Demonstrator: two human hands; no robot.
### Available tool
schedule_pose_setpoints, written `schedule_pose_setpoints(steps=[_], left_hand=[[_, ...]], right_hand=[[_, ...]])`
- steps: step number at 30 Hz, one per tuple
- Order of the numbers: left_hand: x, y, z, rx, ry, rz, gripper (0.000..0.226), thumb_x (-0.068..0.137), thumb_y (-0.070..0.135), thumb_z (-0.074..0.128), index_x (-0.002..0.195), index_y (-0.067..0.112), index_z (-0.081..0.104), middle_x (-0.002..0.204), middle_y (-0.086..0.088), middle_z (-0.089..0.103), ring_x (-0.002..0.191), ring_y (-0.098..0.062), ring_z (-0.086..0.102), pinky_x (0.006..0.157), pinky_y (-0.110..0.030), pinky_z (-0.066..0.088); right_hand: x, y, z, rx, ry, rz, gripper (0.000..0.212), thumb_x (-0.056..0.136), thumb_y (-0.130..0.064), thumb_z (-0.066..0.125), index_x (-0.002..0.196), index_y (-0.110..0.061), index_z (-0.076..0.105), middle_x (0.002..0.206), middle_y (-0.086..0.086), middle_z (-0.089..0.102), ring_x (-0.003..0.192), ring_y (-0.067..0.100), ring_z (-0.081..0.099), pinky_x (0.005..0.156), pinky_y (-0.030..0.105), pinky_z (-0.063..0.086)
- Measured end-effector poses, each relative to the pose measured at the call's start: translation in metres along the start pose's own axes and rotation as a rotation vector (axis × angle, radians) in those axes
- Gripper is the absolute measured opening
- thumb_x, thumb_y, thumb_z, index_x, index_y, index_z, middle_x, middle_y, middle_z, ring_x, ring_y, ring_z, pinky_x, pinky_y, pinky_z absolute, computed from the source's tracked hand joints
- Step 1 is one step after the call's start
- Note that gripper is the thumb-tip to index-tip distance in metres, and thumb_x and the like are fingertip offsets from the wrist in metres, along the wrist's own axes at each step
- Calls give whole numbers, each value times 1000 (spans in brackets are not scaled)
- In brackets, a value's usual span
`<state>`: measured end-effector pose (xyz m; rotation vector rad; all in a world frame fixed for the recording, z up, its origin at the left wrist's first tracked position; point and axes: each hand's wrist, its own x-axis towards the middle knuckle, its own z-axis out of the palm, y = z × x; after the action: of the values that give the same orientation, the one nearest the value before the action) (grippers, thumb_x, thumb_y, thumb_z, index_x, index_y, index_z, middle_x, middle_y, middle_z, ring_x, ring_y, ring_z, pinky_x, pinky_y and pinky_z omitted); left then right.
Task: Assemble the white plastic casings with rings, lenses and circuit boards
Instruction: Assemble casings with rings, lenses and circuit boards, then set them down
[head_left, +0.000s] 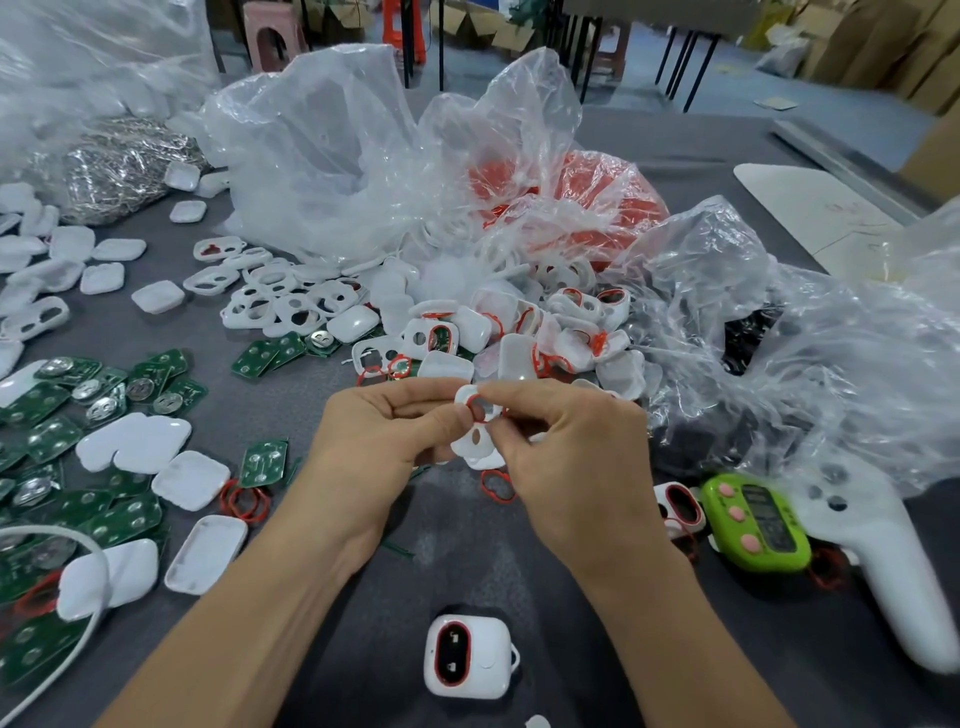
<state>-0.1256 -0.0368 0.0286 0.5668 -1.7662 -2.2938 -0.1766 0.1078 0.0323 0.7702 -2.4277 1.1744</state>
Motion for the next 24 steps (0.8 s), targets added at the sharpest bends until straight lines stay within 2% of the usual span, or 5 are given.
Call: schedule_pose_setpoints(steps=[6,8,11,17,24], left_hand=[[-4,-1,-2,123,-93,37,26,90,-6,68,96,14,83,91,-14,79,80,-18,74,69,-22,58],[-5,-1,-2,124,-85,62,26,89,-4,69,97,16,83,92,-14,79,84,-23,72,76,-29,56],[-5,2,-4,47,-95,78,23,81,1,72,98,12,83,94,-16,79,83,-19,70,68,-22,52],[-4,5,-10,-96,-276,72,34,72,0,74,106,-1,77,103,-23,77,91,-27,75,78,-31,60],[-2,4,-15,-21,-351,110,33,73,0,70,105,-1,78,108,-22,76,98,-29,74,83,-29,58]], right_hand=[[-5,-4,0,-162,28,-178,20,77,-13,78,90,-28,81,76,-8,77,65,8,66,65,28,57],[-5,-3,0,-97,-8,-145,20,80,-12,77,94,-26,82,86,-11,78,73,6,70,69,26,55],[4,0,-3,341,-99,87,30,75,3,82,89,-23,84,89,-13,77,76,1,67,70,11,47],[14,6,-10,1257,-415,542,38,57,14,77,80,-16,82,83,7,76,75,18,71,69,27,59],[13,16,-16,1066,-548,583,43,58,-10,87,100,-3,80,96,21,77,82,28,73,76,34,61]])
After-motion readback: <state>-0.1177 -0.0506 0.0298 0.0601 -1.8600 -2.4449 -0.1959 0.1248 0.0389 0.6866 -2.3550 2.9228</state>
